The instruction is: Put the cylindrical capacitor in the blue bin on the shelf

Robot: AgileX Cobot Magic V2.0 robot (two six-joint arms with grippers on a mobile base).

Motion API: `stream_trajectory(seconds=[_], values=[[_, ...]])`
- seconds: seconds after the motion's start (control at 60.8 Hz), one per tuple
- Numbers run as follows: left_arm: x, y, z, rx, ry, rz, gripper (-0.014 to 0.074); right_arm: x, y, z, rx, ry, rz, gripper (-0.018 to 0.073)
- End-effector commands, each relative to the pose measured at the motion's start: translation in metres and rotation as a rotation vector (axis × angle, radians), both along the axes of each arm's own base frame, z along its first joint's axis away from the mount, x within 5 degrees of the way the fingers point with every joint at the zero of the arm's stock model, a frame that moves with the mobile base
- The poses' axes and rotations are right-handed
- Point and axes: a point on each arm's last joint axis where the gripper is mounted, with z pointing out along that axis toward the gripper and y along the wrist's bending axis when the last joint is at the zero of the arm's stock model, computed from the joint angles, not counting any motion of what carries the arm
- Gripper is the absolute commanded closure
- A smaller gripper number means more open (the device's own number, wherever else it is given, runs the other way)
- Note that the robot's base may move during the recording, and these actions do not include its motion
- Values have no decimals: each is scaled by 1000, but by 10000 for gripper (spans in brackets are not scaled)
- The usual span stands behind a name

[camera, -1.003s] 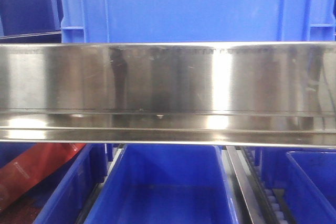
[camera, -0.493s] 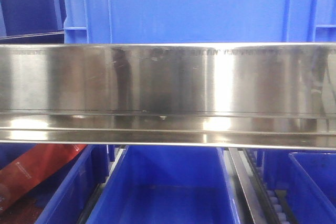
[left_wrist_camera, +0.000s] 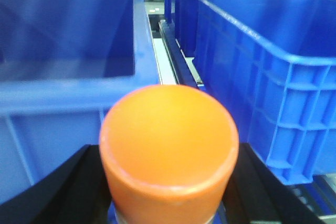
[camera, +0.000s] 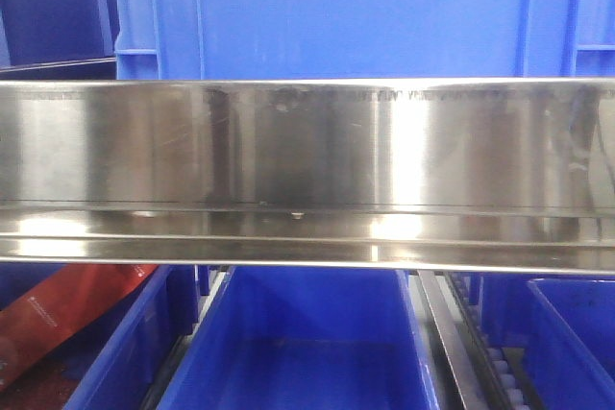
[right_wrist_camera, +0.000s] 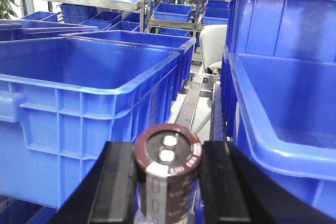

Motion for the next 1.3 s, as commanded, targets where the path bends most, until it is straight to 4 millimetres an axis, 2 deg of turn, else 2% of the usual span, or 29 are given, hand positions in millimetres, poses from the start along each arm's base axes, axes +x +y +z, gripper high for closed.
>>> stream_trajectory(seconds=[0.0,0.197,0.296,0.378,0.477,0.543,0.658,0.789,0.871,0.937,1.003,1.052,1.151,1.282], values=[[10,-10,24,32,-61,-81,707,-1,-1,3,-3,-36,-4,670],[54,-61,81,49,-77,-284,707,-1,-1,5,-1,-49,-5,670],[82,-100,98,72,-52,-370,707,-1,-1,5,-1,-49,-5,670],[108,-136,100,100,-23,-419,707,-1,-1,5,-1,-49,-5,670],[135,-170,100,113,0,-448,707,-1,-1,5,-1,-49,-5,670],[158,-191,90,135,41,-452,707,-1,-1,5,-1,-49,-5,670],[186,-217,73,174,112,-452,707,-1,-1,5,-1,-49,-5,670],[206,-234,51,220,198,-451,698,-1,-1,5,-1,-49,-5,670],[213,-240,41,234,228,-452,625,-1,-1,4,-1,-47,-5,670],[215,-243,34,243,248,-453,515,-1,-1,4,-1,-47,-5,670],[217,-245,31,248,257,-453,346,-1,-1,4,-1,-47,-5,670],[217,-245,31,246,258,-454,188,-1,-1,4,-1,-47,-5,670],[217,-245,31,246,258,-454,-29,-1,-1,4,-1,-47,-5,670],[212,-240,36,251,270,-453,83,-1,-1,5,-1,-49,-5,670]])
